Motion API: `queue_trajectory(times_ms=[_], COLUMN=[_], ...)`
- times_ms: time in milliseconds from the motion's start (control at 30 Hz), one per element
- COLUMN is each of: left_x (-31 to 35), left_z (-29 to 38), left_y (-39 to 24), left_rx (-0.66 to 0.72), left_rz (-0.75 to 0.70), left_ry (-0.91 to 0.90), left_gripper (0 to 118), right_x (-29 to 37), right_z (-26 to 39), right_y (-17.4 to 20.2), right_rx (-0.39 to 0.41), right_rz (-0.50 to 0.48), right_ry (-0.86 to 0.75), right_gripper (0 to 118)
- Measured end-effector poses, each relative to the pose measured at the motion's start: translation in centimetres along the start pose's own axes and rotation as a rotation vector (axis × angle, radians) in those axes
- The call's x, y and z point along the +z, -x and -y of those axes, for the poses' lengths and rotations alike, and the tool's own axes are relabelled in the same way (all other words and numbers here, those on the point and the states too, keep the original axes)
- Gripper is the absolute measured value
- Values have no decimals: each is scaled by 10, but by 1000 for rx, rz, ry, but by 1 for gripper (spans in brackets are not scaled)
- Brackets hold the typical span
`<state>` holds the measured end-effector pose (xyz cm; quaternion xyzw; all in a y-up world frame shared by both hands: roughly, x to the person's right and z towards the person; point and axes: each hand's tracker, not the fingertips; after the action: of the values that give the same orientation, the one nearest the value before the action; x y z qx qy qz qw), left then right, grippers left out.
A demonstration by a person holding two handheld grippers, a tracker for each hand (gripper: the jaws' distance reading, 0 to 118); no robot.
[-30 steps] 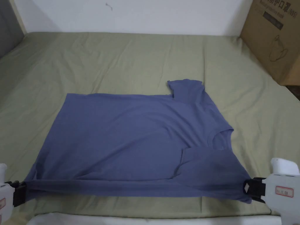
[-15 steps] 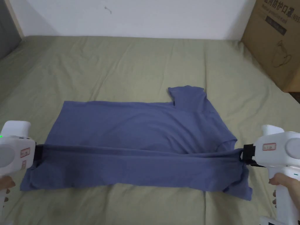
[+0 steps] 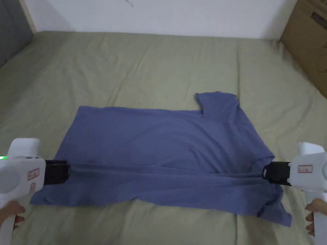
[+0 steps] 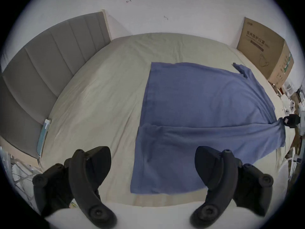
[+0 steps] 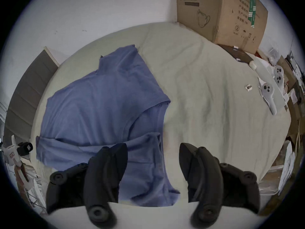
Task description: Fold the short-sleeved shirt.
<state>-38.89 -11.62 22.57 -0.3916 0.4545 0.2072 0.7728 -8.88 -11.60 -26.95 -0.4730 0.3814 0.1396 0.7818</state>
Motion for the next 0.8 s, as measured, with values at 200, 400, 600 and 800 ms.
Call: queue_trajectory(times_ms=[200, 400, 600, 800], left_x=[32, 27, -4, -41], left_z=[31, 70, 61, 48], left_y=[9, 5, 21, 37], left_rx=[100, 55, 112, 184], left_rz=[56, 35, 19, 39], left_ry=[-53, -20, 30, 79], left_gripper=[0, 0, 105, 57], right_x=[27, 25, 16, 22], right_z=[33, 77, 92, 101], right_y=[-3, 4, -1, -1], right_rx=[-7, 28, -42, -76], right_rz=[-85, -112, -120, -111], right_ry=[-104, -42, 4, 16], right_gripper=[0, 0, 0, 0])
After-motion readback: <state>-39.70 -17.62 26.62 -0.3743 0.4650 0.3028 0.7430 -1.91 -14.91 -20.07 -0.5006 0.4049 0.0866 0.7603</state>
